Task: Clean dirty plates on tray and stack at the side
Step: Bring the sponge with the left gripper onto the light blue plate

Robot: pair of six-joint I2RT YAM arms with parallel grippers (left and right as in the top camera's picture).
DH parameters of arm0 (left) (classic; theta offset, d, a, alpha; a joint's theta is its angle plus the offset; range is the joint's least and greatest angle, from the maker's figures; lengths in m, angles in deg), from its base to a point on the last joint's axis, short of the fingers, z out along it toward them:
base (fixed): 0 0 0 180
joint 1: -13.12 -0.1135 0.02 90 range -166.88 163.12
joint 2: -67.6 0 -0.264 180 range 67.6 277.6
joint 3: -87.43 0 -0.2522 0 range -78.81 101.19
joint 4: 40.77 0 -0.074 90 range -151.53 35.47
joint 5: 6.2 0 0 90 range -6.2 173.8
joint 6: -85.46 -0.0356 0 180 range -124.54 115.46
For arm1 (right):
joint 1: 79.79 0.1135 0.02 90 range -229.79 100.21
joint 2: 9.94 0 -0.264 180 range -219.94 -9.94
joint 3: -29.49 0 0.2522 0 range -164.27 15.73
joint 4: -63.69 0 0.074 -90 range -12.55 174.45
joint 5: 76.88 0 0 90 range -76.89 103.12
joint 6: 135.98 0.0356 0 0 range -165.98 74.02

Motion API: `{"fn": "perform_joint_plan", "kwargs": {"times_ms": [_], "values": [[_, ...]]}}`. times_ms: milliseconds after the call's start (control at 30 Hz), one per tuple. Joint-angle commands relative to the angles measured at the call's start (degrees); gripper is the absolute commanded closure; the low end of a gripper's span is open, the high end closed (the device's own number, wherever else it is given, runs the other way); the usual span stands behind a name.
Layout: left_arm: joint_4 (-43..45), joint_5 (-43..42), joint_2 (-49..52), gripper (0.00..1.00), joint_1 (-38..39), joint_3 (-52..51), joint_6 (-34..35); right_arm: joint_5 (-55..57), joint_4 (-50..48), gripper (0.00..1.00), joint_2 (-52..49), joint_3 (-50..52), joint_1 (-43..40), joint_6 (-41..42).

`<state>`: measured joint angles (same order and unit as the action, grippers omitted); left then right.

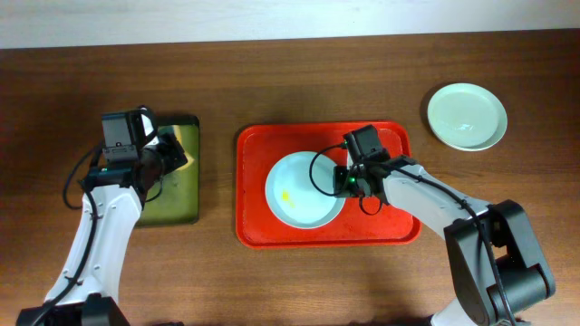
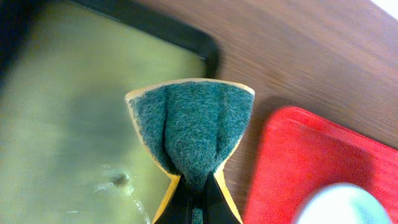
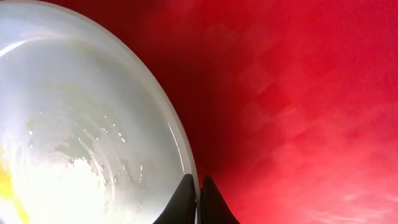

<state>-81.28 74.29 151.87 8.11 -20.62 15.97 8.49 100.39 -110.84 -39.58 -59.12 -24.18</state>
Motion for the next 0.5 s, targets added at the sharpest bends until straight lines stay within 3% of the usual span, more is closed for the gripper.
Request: {"fn": "perform_joint_plan", "kwargs": {"times_ms": [0, 167, 333, 467], "values": [[0.4, -17.1, -2.7, 1.0, 3.6, 0.2, -0.8, 6.0, 0.2, 0.96, -0.7, -1.4, -0.2, 0.1], [0.6, -15.5, -2.7, 1.0, 15.8, 0.2, 0.9, 2.2, 0.2, 0.96, -0.7, -1.4, -0.2, 0.2], [0.7, 0.9, -2.0, 1.0, 28.3, 0.0, 11.3, 1.7, 0.3, 0.96, -0.7, -1.4, -0.2, 6.6], [1.6, 9.0, 1.9, 1.0, 34.8, 0.0, 15.6, -1.1, 2.0, 0.96, -0.7, -1.4, -0.1, 6.6]]}}
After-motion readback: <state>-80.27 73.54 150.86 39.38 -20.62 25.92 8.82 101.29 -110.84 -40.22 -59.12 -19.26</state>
